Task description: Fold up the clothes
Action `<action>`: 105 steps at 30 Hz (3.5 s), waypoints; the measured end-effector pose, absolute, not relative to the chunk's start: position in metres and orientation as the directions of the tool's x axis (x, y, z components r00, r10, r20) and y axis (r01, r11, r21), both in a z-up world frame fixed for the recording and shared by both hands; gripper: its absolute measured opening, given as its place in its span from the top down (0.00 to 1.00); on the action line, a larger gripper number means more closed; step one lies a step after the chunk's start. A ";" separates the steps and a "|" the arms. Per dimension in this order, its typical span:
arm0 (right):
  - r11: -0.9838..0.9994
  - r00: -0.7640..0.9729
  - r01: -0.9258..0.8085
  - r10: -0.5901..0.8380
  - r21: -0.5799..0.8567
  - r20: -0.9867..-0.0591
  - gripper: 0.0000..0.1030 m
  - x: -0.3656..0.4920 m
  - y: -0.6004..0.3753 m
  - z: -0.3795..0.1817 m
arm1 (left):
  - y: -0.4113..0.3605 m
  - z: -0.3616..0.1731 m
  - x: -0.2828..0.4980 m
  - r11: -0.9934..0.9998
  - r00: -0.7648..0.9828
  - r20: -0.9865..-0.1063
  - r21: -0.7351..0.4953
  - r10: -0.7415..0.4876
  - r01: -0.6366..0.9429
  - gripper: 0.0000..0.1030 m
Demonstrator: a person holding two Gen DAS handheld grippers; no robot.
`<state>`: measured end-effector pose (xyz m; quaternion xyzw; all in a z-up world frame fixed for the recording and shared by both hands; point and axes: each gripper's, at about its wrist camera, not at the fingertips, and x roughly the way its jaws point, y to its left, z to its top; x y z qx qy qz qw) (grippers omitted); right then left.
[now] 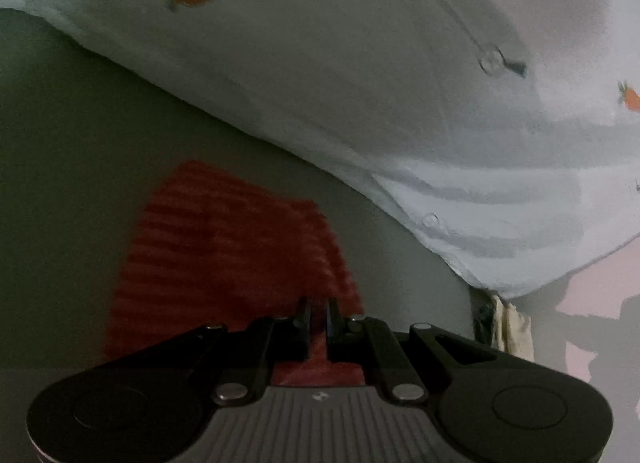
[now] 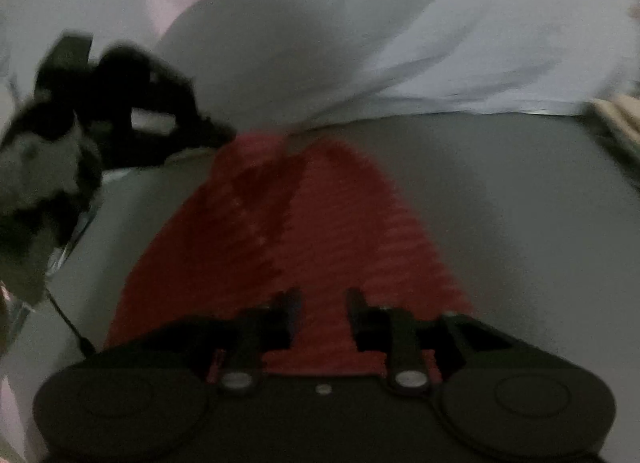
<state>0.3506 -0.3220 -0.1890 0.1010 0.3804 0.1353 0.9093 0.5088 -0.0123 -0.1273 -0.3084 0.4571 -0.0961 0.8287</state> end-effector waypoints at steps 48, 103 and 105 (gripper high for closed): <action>0.943 0.632 0.084 0.200 0.323 -0.749 0.96 0.317 -0.390 -0.199 | -0.013 -0.192 0.315 0.807 0.330 -0.831 -0.535 -0.448 -0.249 0.97; 0.968 0.675 -0.229 0.237 0.107 -0.699 0.93 0.463 -0.286 -0.194 | -0.012 -0.212 0.475 0.974 0.443 -0.868 -0.221 -0.222 0.056 0.25; 0.977 0.644 -0.197 0.191 0.080 -0.741 0.84 0.471 -0.287 -0.208 | -0.017 -0.214 0.476 0.977 0.447 -0.869 -0.202 -0.212 0.071 0.24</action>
